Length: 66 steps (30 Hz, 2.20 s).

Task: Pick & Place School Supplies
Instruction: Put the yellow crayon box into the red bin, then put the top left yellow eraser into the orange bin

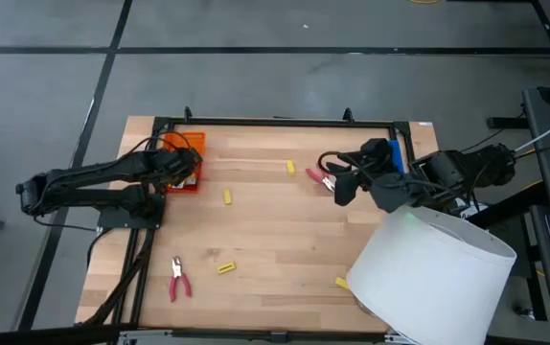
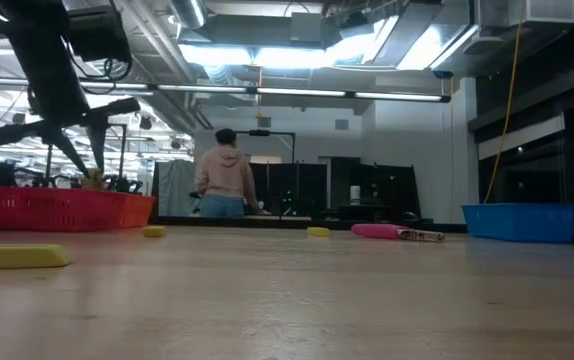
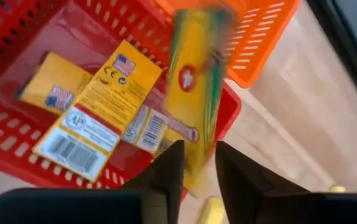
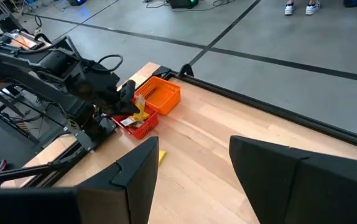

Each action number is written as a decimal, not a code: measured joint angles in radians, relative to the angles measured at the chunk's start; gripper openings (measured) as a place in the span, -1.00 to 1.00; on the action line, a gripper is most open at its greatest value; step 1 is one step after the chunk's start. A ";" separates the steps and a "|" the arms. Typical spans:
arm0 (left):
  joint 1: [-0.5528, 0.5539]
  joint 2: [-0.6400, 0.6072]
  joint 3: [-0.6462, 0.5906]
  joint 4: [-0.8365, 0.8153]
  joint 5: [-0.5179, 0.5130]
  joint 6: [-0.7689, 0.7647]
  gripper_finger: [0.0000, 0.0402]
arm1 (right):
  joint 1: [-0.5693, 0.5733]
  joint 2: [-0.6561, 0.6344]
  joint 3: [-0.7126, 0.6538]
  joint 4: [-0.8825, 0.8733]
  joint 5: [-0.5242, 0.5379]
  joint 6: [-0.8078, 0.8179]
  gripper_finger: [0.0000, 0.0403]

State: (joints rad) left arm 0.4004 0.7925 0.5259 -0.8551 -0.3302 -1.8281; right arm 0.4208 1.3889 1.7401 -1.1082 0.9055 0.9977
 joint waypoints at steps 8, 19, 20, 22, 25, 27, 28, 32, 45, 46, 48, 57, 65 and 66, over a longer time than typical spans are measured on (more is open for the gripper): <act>-0.078 -0.059 0.000 0.216 -0.196 -0.020 -0.31 | 0.001 0.001 0.000 -0.001 0.003 0.019 0.00; -0.194 0.039 0.001 0.546 0.204 0.624 -0.30 | 0.033 0.001 0.000 -0.062 0.033 0.101 0.00; -0.211 0.064 0.001 0.512 0.211 0.587 -0.30 | 0.033 0.001 0.000 -0.064 0.033 0.106 0.00; -0.248 0.125 0.000 0.447 0.214 0.486 -0.30 | 0.033 0.001 0.000 -0.061 0.032 0.114 0.00; -0.312 0.208 0.000 0.421 0.195 0.334 -0.30 | 0.033 0.001 0.000 -0.059 0.031 0.122 0.00; -0.358 0.254 0.002 0.435 0.161 0.263 -0.30 | 0.033 0.001 0.000 -0.057 0.029 0.124 0.00; -0.378 0.277 0.013 0.431 0.141 0.240 -0.30 | 0.036 0.001 0.000 -0.055 0.028 0.124 0.00; -0.441 0.360 0.091 0.391 0.061 0.215 -0.32 | 0.056 0.001 0.000 -0.056 0.028 0.140 0.00; -0.515 0.610 0.636 -0.476 -0.009 0.119 -0.35 | 0.139 -0.023 0.000 -0.178 0.071 0.220 0.00; -0.489 0.622 0.630 -0.478 0.046 0.122 -0.35 | 0.148 -0.027 0.000 -0.188 0.081 0.223 0.00; -0.439 0.628 0.614 -0.418 0.125 0.141 -0.36 | 0.167 -0.033 0.000 -0.195 0.102 0.221 0.00; -0.309 0.730 0.604 -0.320 0.098 0.226 -0.26 | 0.227 -0.039 0.000 -0.226 0.145 0.221 0.00; -0.266 0.857 0.604 -0.185 0.116 0.271 -0.05 | 0.271 -0.051 0.000 -0.254 0.179 0.273 0.00; -0.265 0.869 0.604 -0.184 0.116 0.271 -0.03 | 0.271 -0.054 0.001 -0.257 0.183 0.277 0.00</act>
State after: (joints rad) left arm 0.1355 1.6617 1.1301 -1.0393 -0.2146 -1.5568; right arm 0.6921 1.3346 1.7408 -1.3653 1.0884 1.2746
